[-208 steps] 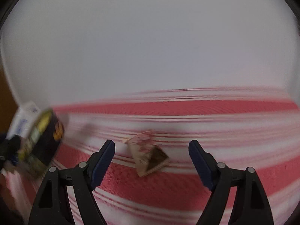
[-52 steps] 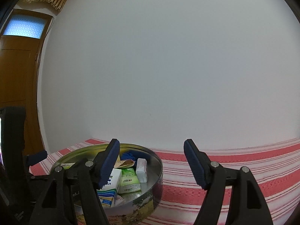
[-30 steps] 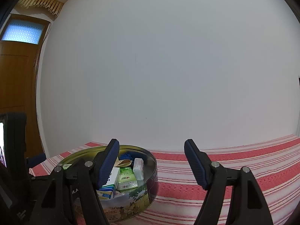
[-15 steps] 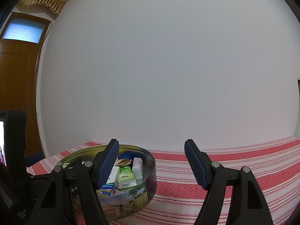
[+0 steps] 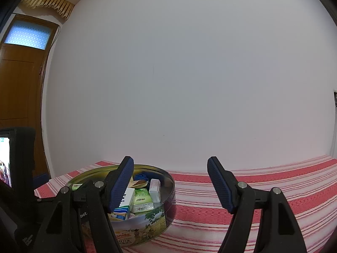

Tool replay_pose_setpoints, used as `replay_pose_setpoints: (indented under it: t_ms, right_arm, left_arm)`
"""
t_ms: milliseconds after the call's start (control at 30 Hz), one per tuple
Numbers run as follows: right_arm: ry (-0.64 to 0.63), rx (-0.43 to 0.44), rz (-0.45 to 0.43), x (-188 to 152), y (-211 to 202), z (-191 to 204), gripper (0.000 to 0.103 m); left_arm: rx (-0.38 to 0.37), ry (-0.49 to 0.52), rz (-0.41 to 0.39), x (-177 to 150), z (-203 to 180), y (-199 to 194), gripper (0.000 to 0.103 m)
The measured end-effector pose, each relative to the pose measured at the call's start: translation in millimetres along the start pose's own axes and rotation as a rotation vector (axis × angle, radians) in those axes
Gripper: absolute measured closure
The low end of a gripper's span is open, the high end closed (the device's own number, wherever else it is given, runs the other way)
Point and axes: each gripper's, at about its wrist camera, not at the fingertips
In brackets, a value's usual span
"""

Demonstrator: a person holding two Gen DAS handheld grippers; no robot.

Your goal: Organize objects

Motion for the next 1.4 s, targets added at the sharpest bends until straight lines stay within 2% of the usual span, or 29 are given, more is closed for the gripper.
replay_pose_setpoints:
  t_ms: [267, 300, 400, 533, 900, 1400]
  right_arm:
    - [0.005, -0.002, -0.002, -3, -2, -4, 0.028]
    - [0.005, 0.0, -0.003, -6, -7, -18, 0.028]
    - [0.005, 0.006, -0.009, -7, -9, -20, 0.028]
    - [0.01, 0.009, -0.002, -8, -9, -23, 0.028]
    - [-0.031, 0.031, -0.034, -8, -22, -23, 0.028]
    - [-0.007, 0.035, -0.032, -1, -23, -23, 0.028]
  left_arm:
    - [0.0, 0.0, 0.001, -1, 0, -4, 0.0]
    - [-0.007, 0.001, 0.005, -1, 1, -3, 0.0]
    - [-0.003, 0.004, 0.026, -2, 1, -1, 0.0]
    - [-0.017, 0.008, 0.103, -6, -3, 4, 0.0]
    - [-0.027, -0.005, 0.136, -5, 1, -11, 0.0]
    - [0.091, 0.043, 0.051, 14, 5, -36, 0.0]
Point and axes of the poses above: each gripper's, at about its wrist camera, not at the fingertips, and y roughly the way its jaws point, z to its left, x to its top, and after that the axes turned 2 degrees about -z, right-handed
